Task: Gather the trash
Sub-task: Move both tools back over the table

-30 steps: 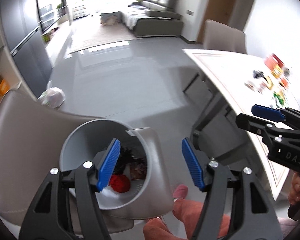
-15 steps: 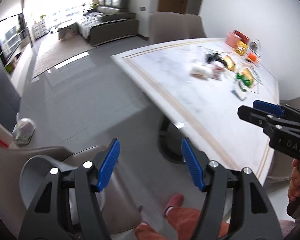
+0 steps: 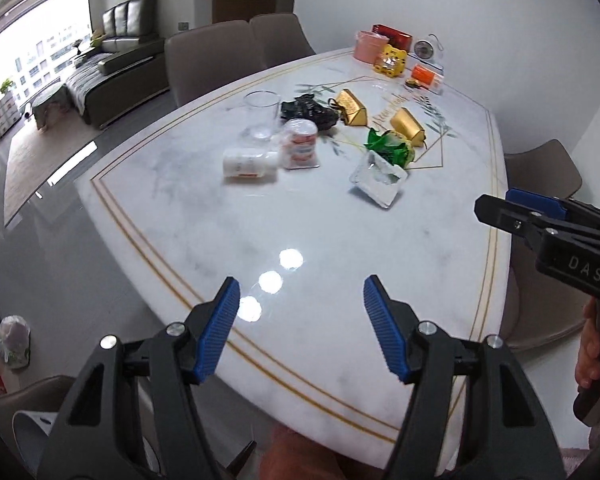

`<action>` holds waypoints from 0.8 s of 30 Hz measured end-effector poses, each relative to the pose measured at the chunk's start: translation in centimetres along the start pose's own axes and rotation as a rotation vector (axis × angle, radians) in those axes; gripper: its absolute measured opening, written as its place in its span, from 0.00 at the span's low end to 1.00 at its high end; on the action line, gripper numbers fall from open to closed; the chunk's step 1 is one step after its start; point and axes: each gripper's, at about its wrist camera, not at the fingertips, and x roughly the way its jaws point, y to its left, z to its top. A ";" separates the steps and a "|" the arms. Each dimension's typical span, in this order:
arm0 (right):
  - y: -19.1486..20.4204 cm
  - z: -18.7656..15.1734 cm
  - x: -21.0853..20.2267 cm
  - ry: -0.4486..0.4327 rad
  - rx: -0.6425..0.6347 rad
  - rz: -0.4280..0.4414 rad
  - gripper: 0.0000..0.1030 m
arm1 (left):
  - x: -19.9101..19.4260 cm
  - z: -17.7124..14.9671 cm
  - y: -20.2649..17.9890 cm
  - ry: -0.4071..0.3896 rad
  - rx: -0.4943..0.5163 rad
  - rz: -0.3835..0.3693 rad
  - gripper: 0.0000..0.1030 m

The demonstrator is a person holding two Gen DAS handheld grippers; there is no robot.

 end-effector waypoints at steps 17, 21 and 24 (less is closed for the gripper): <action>-9.8 8.0 11.3 0.041 0.129 -0.121 0.54 | 16.4 12.1 -5.4 0.073 0.176 -0.153 0.63; -11.9 9.3 15.0 0.063 0.127 -0.118 0.54 | 20.4 13.3 -6.5 0.103 0.176 -0.155 0.63; -13.1 10.2 17.5 0.074 0.105 -0.104 0.54 | 22.8 13.8 -7.0 0.115 0.170 -0.143 0.63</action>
